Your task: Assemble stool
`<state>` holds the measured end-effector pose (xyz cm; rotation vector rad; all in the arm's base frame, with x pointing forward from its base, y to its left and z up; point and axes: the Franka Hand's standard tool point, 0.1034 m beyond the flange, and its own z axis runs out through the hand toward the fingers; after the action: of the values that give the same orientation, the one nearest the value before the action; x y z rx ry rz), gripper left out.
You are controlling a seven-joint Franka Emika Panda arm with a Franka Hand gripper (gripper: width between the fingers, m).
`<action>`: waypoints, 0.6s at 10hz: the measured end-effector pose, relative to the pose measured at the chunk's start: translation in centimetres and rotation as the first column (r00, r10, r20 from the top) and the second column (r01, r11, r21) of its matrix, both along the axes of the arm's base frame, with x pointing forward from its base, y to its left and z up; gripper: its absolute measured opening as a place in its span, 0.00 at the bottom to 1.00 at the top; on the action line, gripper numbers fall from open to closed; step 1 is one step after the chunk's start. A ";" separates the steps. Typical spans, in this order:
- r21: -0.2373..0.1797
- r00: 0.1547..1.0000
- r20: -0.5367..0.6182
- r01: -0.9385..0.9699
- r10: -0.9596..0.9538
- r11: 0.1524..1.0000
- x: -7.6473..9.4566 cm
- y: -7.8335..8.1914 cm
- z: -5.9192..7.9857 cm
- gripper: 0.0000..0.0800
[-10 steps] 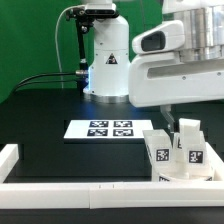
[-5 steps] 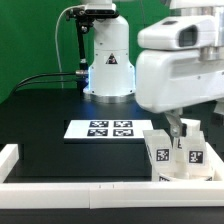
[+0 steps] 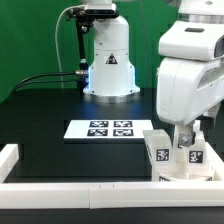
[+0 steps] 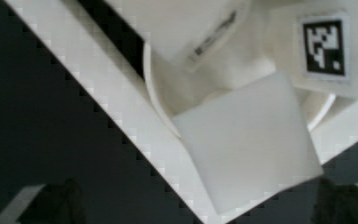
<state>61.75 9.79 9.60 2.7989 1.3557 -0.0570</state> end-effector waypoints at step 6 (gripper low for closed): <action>-0.022 0.993 -0.041 0.107 -0.108 0.994 -1.3 0.6 -2.6 0.68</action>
Offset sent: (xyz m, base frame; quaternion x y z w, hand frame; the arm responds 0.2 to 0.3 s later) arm -0.0006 0.0030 -0.0135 -0.0024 -0.0099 0.0322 0.9994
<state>60.41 10.40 6.98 2.8682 1.2037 -0.1319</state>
